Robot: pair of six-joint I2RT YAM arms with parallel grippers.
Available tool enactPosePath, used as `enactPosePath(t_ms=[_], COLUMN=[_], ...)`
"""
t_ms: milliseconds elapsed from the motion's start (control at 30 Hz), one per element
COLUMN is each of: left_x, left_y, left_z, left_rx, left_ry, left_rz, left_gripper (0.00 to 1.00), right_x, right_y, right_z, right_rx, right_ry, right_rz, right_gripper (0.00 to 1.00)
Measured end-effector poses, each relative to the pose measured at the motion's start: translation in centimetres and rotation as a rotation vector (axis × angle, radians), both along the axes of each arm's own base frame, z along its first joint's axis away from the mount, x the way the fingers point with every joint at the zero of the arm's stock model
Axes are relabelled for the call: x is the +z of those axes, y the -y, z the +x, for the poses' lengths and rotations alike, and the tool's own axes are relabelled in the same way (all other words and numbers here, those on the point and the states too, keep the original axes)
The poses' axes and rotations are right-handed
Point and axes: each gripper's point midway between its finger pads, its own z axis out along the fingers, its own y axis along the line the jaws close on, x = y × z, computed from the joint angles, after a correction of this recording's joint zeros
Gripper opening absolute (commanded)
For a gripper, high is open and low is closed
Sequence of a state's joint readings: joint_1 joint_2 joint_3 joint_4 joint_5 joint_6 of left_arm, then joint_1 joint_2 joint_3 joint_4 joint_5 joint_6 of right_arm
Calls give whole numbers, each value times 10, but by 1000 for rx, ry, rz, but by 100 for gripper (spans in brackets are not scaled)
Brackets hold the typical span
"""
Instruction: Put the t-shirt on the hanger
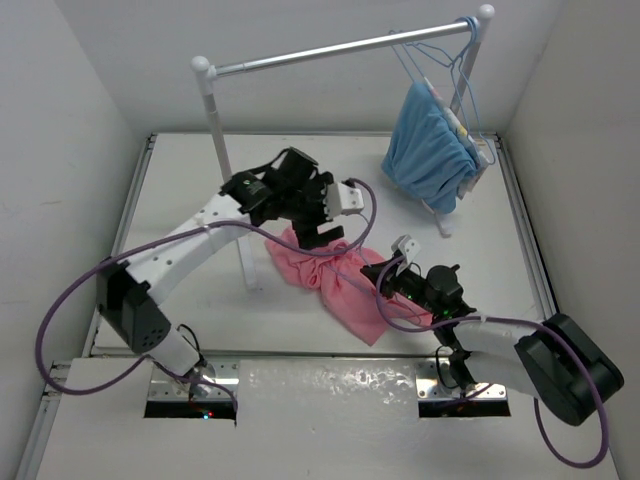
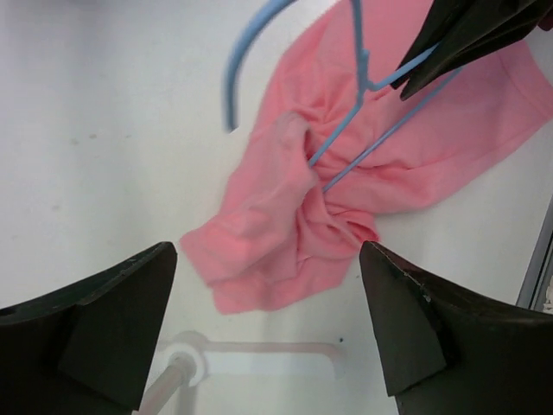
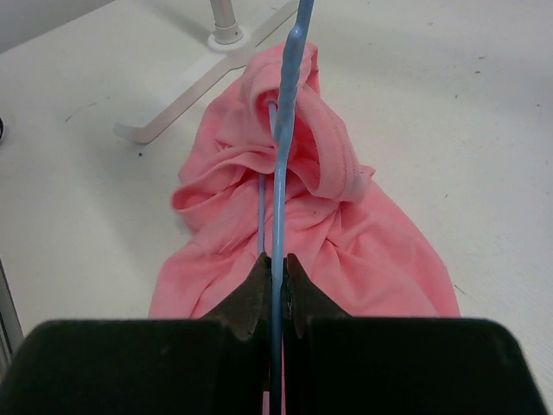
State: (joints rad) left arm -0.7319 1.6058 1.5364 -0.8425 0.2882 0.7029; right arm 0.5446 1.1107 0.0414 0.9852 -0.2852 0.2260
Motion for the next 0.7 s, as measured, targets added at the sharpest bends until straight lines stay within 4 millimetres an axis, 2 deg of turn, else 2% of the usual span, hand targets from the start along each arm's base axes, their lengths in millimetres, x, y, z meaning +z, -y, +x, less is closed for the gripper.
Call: enactPosePath(t_ms=[133,200,233,333,400,500,567,633,700], left_x=[44,53,50,25,-2,-47,-69,-83,-93], left_y=[-23,-36,-43,-59,-62,-56,-49,-42,-35], left_z=[3,3,2,10,24,43,47,48,50], left_rx=[20,26,29,55,69,60,30,-5,-41], left_ry=[91,135,147,132,101,33,-4,-27,-50], left_rz=[-81,-110,-115,-87,-52,-15,-7,-10,-14], left_gripper=[86,86,86,89,91,94,94,92,86], right_x=[-3,-5,-5,-5,-5,-5,-4,-3,-3], right_y=[-2,-3,-3,-4,-5,-4,-4,-4,-3], right_z=[1,1,1,0,-1,-1,-2,-3,-4], right_rx=[6,8,12,20,24,26,26,29,32], right_ry=[-14,-18,-20,-23,-23,-23,-22,-20,-18], right_rz=[9,11,12,14,14,13,13,10,6], right_gripper=[0,0,0,0,0,0,0,0,0])
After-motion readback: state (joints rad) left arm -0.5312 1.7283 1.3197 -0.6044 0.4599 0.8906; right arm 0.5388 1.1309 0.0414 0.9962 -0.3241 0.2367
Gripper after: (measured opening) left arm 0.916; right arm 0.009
